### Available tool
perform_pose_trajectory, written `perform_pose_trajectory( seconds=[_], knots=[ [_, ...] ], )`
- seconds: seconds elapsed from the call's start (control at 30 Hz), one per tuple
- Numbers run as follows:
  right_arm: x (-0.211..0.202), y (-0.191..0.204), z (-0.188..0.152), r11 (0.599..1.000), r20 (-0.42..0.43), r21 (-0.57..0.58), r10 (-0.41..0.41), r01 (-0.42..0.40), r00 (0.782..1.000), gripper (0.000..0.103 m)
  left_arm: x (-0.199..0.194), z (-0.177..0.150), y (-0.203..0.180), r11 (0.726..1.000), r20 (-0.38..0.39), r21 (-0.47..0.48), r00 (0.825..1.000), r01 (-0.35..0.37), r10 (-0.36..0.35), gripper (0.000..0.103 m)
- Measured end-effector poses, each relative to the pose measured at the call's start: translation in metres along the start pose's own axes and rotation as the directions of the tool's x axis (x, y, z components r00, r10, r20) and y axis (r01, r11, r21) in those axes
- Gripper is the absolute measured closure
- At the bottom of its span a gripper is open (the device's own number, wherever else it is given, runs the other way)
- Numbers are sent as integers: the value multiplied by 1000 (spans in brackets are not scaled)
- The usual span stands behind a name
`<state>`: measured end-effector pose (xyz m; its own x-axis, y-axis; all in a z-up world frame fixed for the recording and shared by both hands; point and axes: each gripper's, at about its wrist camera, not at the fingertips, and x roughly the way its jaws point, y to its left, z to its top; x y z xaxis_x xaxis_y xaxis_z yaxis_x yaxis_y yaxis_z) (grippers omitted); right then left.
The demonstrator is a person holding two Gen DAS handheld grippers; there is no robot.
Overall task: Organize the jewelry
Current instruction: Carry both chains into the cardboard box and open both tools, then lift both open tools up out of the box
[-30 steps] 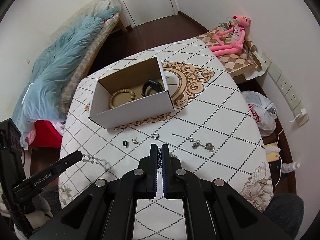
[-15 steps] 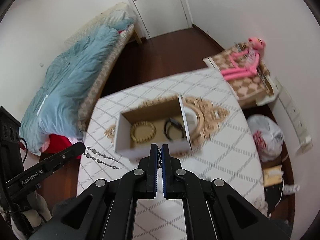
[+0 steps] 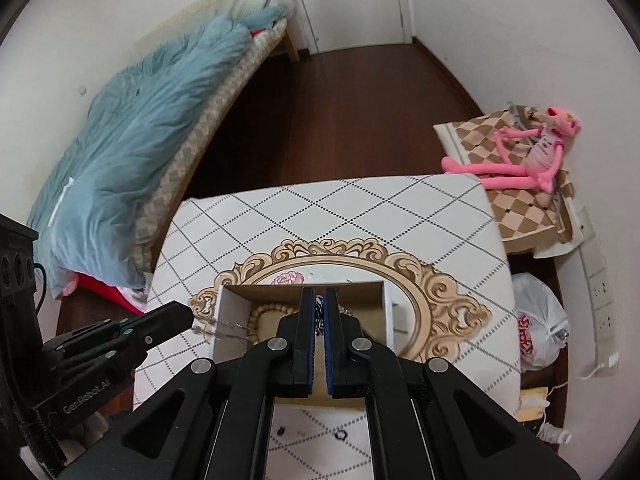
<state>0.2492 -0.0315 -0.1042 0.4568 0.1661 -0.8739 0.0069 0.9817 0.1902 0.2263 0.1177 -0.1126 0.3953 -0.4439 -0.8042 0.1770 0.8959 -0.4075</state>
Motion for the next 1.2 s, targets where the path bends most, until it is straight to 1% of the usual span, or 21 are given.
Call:
perform_pose_trajectory(
  seconds=[0.07,0.17,0.2,0.23,0.27,0.3,0.33,0.4,0.5,0.53,0.57,0.6,0.63,0.67,0.7,0.77,0.8,0.83,0.93,1.07,1.2],
  knots=[
    [15,1,7,1000,-30,-1,8,-8,1000,99,10,3,10,999,-32,-45,999,-25,24,97],
    [33,1,15,1000,-70,-2,28,-28,997,99,20,5,20,991,-49,-61,992,-116,114,93],
    [40,1,17,999,-87,-1,46,-47,995,99,21,4,23,988,-44,-53,988,-148,146,85],
    [46,1,19,998,-103,2,57,-57,993,99,22,4,24,986,-41,-49,986,-162,160,65],
    [53,-1,19,998,-124,5,64,-64,990,99,23,3,25,982,-38,-48,983,-184,182,49],
    [61,-2,20,997,-151,10,72,-71,986,99,22,2,27,977,-29,-52,978,-207,206,29],
    [69,-4,20,998,-174,17,66,-64,983,98,20,2,29,975,-13,-58,977,-214,213,28],
    [79,-7,18,1000,-197,-5,6,-7,980,98,19,1,31,969,-5,-57,971,-240,240,28],
    [77,-10,17,996,-174,-43,-79,72,982,96,18,0,31,956,0,-45,957,-289,289,28],
    [74,-10,15,994,-165,-53,-107,99,980,85,16,-2,30,951,7,-39,951,-308,308,28],
    [71,-11,14,992,-157,-56,-121,113,980,67,15,-3,30,943,13,-34,943,-331,331,27],
    [68,-12,12,991,-149,-60,-128,120,981,59,15,-4,29,936,18,-28,936,-351,352,22],
    [64,-11,9,989,-141,-69,-142,134,980,47,15,-5,28,929,22,-22,928,-370,371,16],
    [61,-11,7,986,-136,-76,-155,145,978,40,14,-7,28,923,26,-18,923,-383,384,15],
    [58,-11,4,984,-131,-83,-165,155,977,37,13,-11,27,919,33,-15,918,-395,395,13],
    [53,-12,-7,977,-123,-97,-204,192,971,24,13,-15,26,916,35,-9,915,-401,401,6],
    [52,-12,-13,973,-122,-103,-221,209,968,13,13,-19,25,914,37,-5,914,-405,405,0],
    [52,-13,-21,968,-123,-111,-238,225,963,7,13,-24,25,910,39,3,910,-414,414,0],
    [53,-15,-45,959,-131,-120,-272,257,953,7,16,-36,21,900,33,23,900,-436,435,0],
    [52,-17,-71,962,-149,-109,-265,251,953,6,18,-51,17,902,16,31,903,-430,429,0],
    [43,-18,-83,967,-138,-81,-252,242,958,6,12,-63,10,904,16,33,904,-427,426,0]
  ],
)
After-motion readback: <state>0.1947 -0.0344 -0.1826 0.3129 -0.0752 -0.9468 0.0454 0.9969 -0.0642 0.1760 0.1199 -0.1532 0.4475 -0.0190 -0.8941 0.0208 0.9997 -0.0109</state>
